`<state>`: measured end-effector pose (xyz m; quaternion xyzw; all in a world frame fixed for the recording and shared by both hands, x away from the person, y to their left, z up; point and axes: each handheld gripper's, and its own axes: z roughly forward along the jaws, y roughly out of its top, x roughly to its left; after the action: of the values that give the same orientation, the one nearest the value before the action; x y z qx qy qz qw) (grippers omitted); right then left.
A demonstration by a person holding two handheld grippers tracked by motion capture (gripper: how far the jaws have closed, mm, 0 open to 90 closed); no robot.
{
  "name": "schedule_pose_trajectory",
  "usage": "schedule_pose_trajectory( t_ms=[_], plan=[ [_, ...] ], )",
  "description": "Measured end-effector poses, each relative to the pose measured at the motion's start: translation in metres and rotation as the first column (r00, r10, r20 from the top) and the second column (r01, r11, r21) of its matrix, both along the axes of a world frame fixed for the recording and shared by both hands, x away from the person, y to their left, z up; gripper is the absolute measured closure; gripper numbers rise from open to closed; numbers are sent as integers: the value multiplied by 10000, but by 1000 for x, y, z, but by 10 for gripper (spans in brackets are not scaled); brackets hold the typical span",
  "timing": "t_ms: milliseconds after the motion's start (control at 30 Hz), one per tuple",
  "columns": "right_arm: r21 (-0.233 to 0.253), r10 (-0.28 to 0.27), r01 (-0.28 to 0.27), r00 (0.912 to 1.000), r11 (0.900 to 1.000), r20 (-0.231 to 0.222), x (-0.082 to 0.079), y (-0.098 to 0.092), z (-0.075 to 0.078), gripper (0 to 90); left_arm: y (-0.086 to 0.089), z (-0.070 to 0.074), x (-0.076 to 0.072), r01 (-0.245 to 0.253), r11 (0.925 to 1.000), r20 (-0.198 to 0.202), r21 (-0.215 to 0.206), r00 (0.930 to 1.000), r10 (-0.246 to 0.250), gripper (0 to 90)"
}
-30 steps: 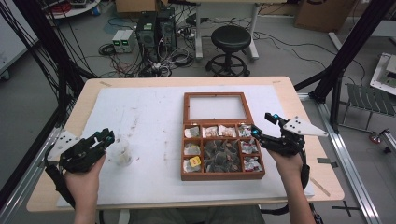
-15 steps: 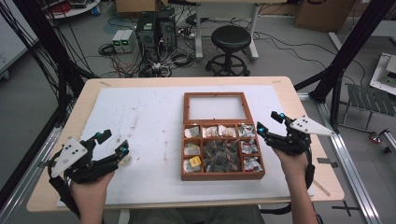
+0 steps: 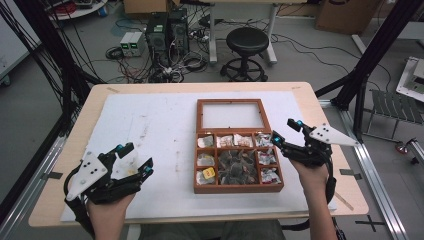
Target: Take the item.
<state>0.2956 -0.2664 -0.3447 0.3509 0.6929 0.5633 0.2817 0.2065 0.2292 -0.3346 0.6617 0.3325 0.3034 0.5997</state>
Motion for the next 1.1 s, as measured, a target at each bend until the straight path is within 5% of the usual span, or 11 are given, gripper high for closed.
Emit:
schedule_pose_trajectory(
  t_ms=[400, 667, 1100],
  plan=[
    [81, -338, 339, 9993, 9994, -134, -24, -22, -2, 312, -30, -11, 28, 664, 9974, -313, 290, 9974, -655, 255],
    [-41, -678, 677, 9970, 9977, -375, -35, -36, -9, 309, -48, -21, 44, 1295, 9902, -678, 523, 9897, -1259, 241],
    [-54, -748, 746, 9959, 9972, -513, -33, -38, -11, 298, -56, -31, 44, 1432, 9875, -935, 662, 9862, -1368, 231]
  ],
)
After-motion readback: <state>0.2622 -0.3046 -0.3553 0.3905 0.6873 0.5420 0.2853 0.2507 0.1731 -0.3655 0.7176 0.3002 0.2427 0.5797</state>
